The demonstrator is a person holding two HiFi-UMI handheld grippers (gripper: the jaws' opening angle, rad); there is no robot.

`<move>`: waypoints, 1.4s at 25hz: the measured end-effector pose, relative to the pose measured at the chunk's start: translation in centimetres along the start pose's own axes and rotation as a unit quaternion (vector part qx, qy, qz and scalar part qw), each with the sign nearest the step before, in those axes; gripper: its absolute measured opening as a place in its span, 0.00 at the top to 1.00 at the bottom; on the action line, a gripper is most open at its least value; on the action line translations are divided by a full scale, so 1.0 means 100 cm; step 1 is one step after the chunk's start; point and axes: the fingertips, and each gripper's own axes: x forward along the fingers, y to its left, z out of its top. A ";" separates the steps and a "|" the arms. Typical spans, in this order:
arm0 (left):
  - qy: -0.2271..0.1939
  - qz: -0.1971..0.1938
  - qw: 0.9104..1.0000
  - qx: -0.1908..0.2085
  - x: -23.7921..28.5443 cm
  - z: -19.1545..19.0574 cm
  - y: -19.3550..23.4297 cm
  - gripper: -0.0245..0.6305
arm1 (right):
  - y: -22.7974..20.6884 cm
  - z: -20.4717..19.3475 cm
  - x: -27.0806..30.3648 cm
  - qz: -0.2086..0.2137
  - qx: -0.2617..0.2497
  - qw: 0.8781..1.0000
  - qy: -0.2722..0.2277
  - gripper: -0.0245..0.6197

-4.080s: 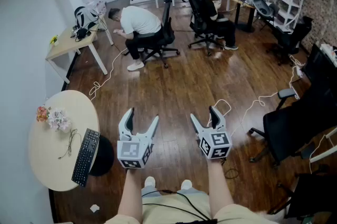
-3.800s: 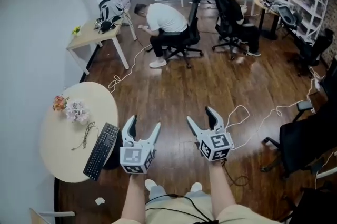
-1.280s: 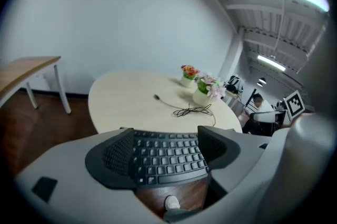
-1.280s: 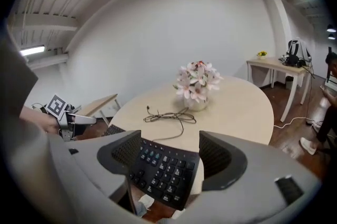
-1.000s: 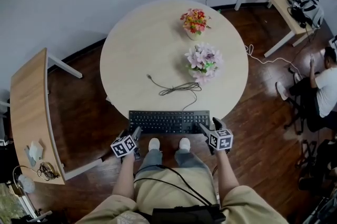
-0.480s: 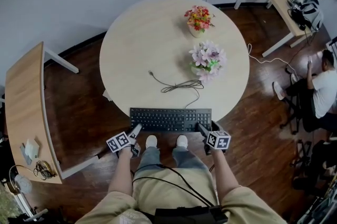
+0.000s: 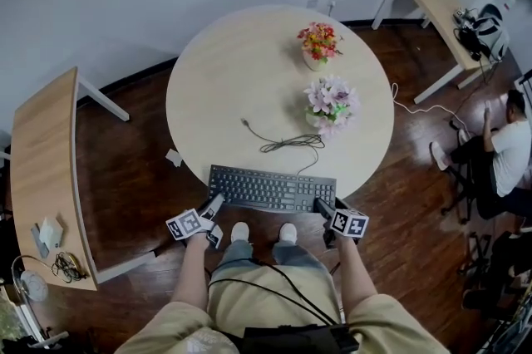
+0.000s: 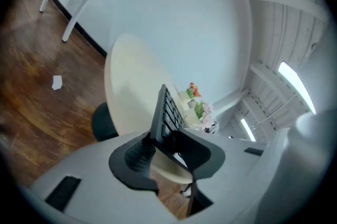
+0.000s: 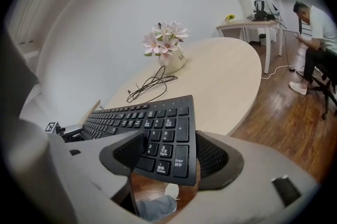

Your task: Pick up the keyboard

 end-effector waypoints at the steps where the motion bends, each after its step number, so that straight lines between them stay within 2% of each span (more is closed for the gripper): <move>1: -0.017 -0.020 1.000 0.002 -0.002 0.011 -0.015 0.79 | 0.003 0.001 -0.001 0.007 0.014 1.000 -0.006 0.46; 5: -0.086 -0.077 0.993 0.020 -0.009 0.061 -0.076 0.84 | 0.024 0.003 0.000 0.043 0.066 0.997 -0.023 0.45; 9: -0.125 -0.131 0.981 0.074 -0.023 0.111 -0.140 0.87 | 0.058 -0.002 0.010 0.095 0.126 0.987 -0.038 0.44; 12: -0.151 -0.141 0.970 0.128 -0.039 0.143 -0.189 0.88 | 0.091 0.011 0.019 0.143 0.154 0.976 -0.059 0.44; 14: -0.165 -0.142 0.960 0.178 -0.052 0.160 -0.229 0.88 | 0.112 0.022 0.027 0.177 0.176 0.966 -0.070 0.44; 18: -0.198 -0.169 0.928 0.267 -0.073 0.183 -0.315 0.89 | 0.157 0.052 0.034 0.236 0.191 0.948 -0.091 0.45; 20: -0.214 -0.166 0.913 0.305 -0.080 0.191 -0.347 0.88 | 0.181 0.068 0.033 0.252 0.156 0.949 -0.106 0.47; 22: -0.225 -0.151 0.898 0.346 -0.084 0.195 -0.369 0.89 | 0.204 0.089 0.025 0.262 0.095 0.951 -0.131 0.47; 25: -0.227 -0.114 0.878 0.405 -0.080 0.195 -0.380 0.89 | 0.235 0.136 -0.006 0.259 -0.019 0.949 -0.180 0.47; 27: -0.220 -0.089 0.870 0.432 -0.073 0.193 -0.372 0.89 | 0.253 0.167 -0.030 0.233 -0.120 0.941 -0.215 0.47; 28: -0.216 -0.076 0.868 0.441 -0.068 0.193 -0.364 0.89 | 0.263 0.180 -0.041 0.206 -0.191 0.931 -0.231 0.48; 30: -0.211 -0.046 0.863 0.457 -0.060 0.193 -0.350 0.89 | 0.288 0.207 -0.063 0.146 -0.331 0.894 -0.264 0.48; 31: -0.213 -0.030 0.858 0.466 -0.058 0.193 -0.344 0.89 | 0.300 0.221 -0.076 0.129 -0.367 0.877 -0.283 0.48; 32: -0.219 -0.015 0.851 0.476 -0.057 0.192 -0.340 0.89 | 0.310 0.234 -0.088 0.123 -0.377 0.866 -0.305 0.48; 33: -0.227 -0.002 0.843 0.488 -0.057 0.191 -0.338 0.89 | 0.316 0.247 -0.100 0.122 -0.370 0.860 -0.329 0.48; 35: -0.240 0.021 0.824 0.513 -0.059 0.189 -0.342 0.89 | 0.326 0.266 -0.121 0.123 -0.348 0.856 -0.363 0.48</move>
